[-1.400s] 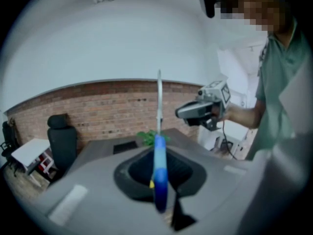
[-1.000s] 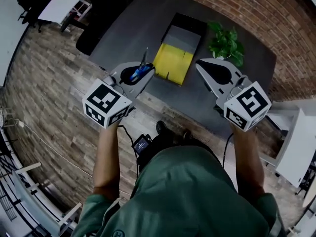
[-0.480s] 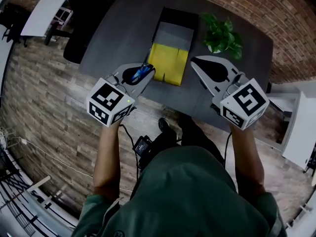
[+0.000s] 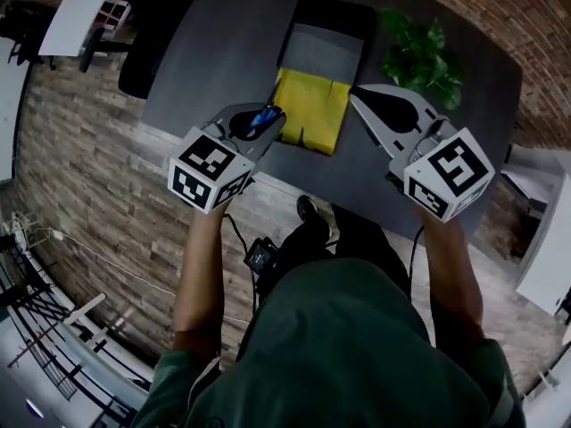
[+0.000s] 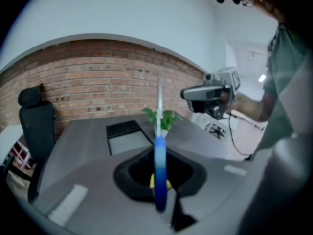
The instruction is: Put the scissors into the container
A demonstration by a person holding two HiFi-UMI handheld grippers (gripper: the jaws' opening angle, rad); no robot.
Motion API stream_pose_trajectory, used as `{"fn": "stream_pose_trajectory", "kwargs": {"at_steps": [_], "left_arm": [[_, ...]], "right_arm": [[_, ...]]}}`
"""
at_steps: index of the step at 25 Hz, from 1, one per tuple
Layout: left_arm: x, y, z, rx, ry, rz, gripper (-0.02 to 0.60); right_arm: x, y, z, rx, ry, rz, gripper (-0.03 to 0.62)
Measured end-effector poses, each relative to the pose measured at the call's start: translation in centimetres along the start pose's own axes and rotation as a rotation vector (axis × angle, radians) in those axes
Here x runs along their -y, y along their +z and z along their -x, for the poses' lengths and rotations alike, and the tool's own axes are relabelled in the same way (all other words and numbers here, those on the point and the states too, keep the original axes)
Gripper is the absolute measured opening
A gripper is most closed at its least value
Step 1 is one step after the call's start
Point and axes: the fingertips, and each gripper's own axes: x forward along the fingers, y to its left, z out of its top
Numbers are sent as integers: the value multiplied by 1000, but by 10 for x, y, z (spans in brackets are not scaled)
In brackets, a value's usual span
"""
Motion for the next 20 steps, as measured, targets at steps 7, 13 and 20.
{"fn": "stream_pose_trajectory", "kwargs": {"at_steps": [7,13,20], "left_arm": [[-14,-37,-44,-91,5,38,31],[-22,-68,-73,-138,7,94,31],[-26,-84,-98,-191,19,112,31]], "right_arm": [[28,-31,-22,-42,7,-34,6],[36,-55,-34,-77,25,-63,6],[45,-81,-37,-119,46,-99,6]]}}
